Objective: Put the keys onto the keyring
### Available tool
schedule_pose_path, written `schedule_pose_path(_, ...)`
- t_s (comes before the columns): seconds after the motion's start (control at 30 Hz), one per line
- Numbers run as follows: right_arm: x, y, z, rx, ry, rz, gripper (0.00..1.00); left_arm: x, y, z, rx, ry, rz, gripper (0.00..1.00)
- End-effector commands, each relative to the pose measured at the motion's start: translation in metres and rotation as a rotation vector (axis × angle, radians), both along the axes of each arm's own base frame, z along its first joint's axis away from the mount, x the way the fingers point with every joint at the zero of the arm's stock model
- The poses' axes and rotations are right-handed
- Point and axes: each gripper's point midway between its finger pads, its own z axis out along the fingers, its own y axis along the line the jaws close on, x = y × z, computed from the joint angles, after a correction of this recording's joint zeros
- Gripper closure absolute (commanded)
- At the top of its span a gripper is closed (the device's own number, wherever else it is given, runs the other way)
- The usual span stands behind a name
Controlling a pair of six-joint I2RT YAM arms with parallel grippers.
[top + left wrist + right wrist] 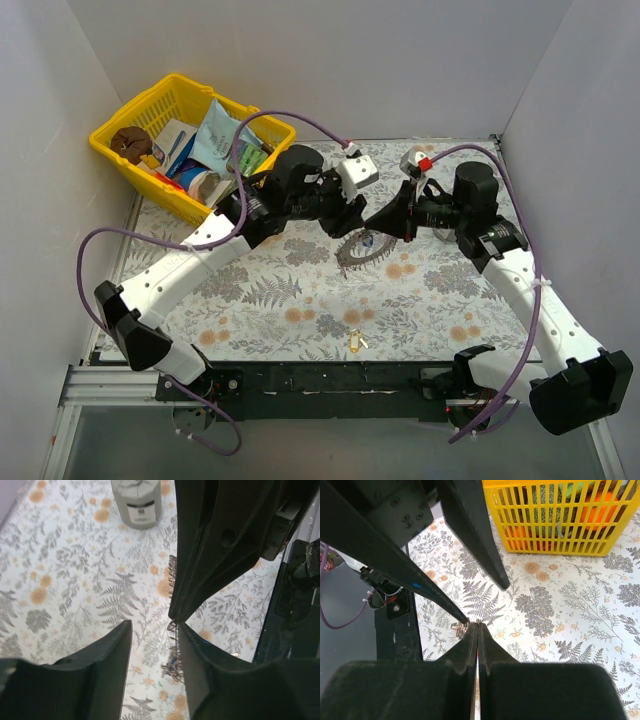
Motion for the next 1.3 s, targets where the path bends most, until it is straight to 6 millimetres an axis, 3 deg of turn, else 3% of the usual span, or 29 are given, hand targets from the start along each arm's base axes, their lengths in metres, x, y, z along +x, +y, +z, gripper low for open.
schedule_pose_path(0.0, -0.010, -0.002, 0.035, 0.071, -0.140, -0.014, 0.99, 0.004, 0.006, 0.064, -0.205, -0.107, 0.055, 0.50)
schedule_pose_path(0.07, -0.011, -0.005, 0.038, 0.084, -0.165, -0.039, 0.99, 0.005, 0.007, 0.072, -0.252, -0.097, 0.051, 0.48)
schedule_pose_path(0.1, -0.013, -0.006, 0.050, 0.119, -0.223, -0.051, 0.99, 0.010, 0.013, 0.074, -0.276, -0.071, 0.064, 0.46)
schedule_pose_path(0.17, -0.015, -0.007, 0.053, 0.150, -0.271, -0.061, 0.99, 0.003, 0.015, 0.083, -0.345, -0.023, -0.008, 0.45)
schedule_pose_path(0.2, -0.020, -0.009, 0.058, 0.170, -0.283, -0.063, 0.99, 0.013, 0.028, 0.084, -0.370, -0.002, 0.003, 0.45)
schedule_pose_path(0.23, -0.020, -0.009, 0.055, 0.176, -0.287, -0.067, 0.99, 0.000, 0.028, 0.089, -0.429, 0.053, -0.078, 0.44)
schedule_pose_path(0.3, -0.025, -0.012, 0.064, 0.206, -0.320, -0.077, 0.99, 0.004, 0.041, 0.091, -0.472, 0.085, -0.101, 0.41)
schedule_pose_path(0.4, -0.029, -0.014, 0.072, 0.232, -0.354, -0.084, 0.99, -0.012, 0.050, 0.093, -0.540, 0.152, -0.218, 0.34)
schedule_pose_path(0.43, -0.031, -0.015, 0.074, 0.239, -0.367, -0.085, 0.99, -0.016, 0.051, 0.103, -0.590, 0.160, -0.251, 0.33)
schedule_pose_path(0.47, -0.036, -0.015, 0.077, 0.250, -0.402, -0.062, 0.99, -0.027, 0.054, 0.095, -0.592, 0.196, -0.311, 0.33)
schedule_pose_path(0.57, -0.051, -0.018, 0.090, 0.313, -0.525, -0.033, 0.99, -0.036, 0.059, 0.103, -0.647, 0.182, -0.378, 0.35)
schedule_pose_path(0.67, -0.061, -0.024, 0.112, 0.416, -0.571, -0.059, 0.99, -0.042, 0.058, 0.100, -0.668, 0.196, -0.422, 0.36)
schedule_pose_path(0.77, -0.066, -0.022, 0.119, 0.474, -0.561, -0.028, 0.99, -0.041, 0.058, 0.102, -0.699, 0.167, -0.412, 0.40)
schedule_pose_path(0.9, -0.067, -0.019, 0.125, 0.538, -0.515, 0.011, 0.99, -0.038, 0.054, 0.105, -0.725, 0.147, -0.394, 0.46)
schedule_pose_path(1.1, -0.062, -0.015, 0.132, 0.575, -0.456, 0.026, 0.99, -0.040, 0.031, 0.106, -0.740, 0.147, -0.395, 0.51)
schedule_pose_path(1.27, -0.059, -0.014, 0.133, 0.584, -0.439, 0.023, 0.99, -0.038, 0.016, 0.107, -0.747, 0.160, -0.406, 0.63)
